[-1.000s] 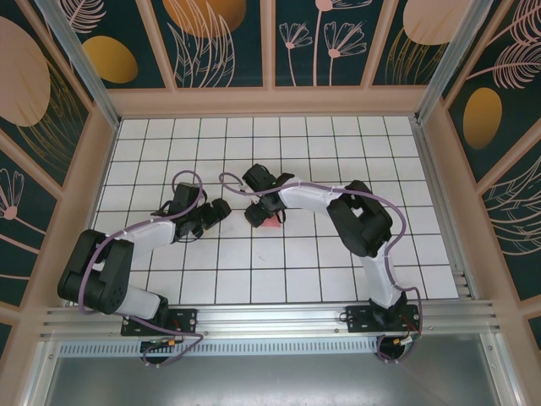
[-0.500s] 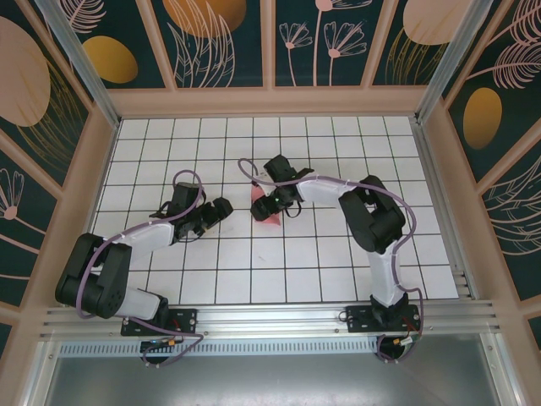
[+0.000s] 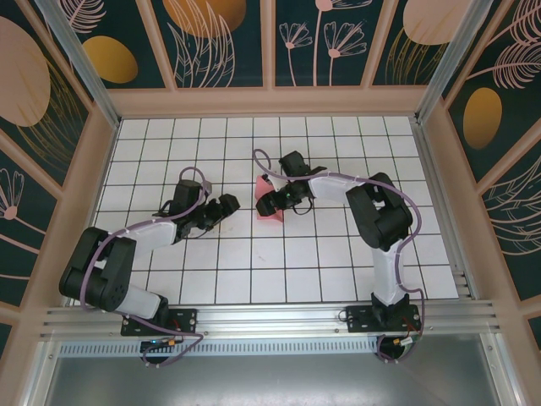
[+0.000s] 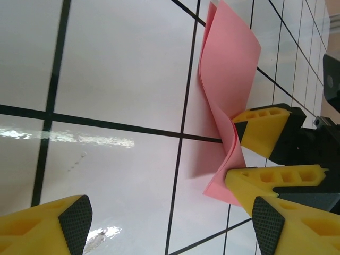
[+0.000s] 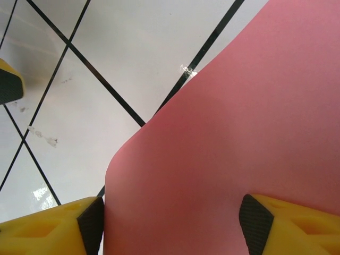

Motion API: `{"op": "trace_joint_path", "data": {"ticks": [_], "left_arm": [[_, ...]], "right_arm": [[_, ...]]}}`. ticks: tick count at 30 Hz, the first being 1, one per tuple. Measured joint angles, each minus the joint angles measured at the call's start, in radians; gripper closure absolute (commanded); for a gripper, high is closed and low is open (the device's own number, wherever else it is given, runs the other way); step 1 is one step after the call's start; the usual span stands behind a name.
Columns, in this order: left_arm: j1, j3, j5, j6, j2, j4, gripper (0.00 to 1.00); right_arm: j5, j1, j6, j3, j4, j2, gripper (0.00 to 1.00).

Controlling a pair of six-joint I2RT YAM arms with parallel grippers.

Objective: Fold a paper plane with a square sheet of paper (pick it up from the middle)
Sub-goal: Fold the square sheet of paper in half at the center of the table.

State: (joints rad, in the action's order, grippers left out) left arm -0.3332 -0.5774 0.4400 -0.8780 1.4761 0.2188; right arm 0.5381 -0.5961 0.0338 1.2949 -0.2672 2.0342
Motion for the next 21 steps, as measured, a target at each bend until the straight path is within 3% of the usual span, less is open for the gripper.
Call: {"op": "trace_joint_path", "data": {"ticks": [5,12,18,21], "left_arm": [[-0.006,0.0,0.009,-0.01,0.004,0.02,0.19],[-0.008,0.0,0.013,-0.021,0.015,0.031,0.2],[-0.029,-0.002,0.047,-0.057,0.035,0.093,0.33],[-0.044,-0.012,0.074,-0.082,0.056,0.149,0.35]], "right_arm": [[0.009,0.002,0.001,-0.002,0.002,-0.001,0.26],[0.001,0.008,-0.004,-0.002,0.002,-0.001,0.33],[0.061,0.035,-0.022,-0.034,0.048,-0.005,0.35],[0.102,0.056,-0.028,-0.055,0.07,-0.01,0.34]]}}
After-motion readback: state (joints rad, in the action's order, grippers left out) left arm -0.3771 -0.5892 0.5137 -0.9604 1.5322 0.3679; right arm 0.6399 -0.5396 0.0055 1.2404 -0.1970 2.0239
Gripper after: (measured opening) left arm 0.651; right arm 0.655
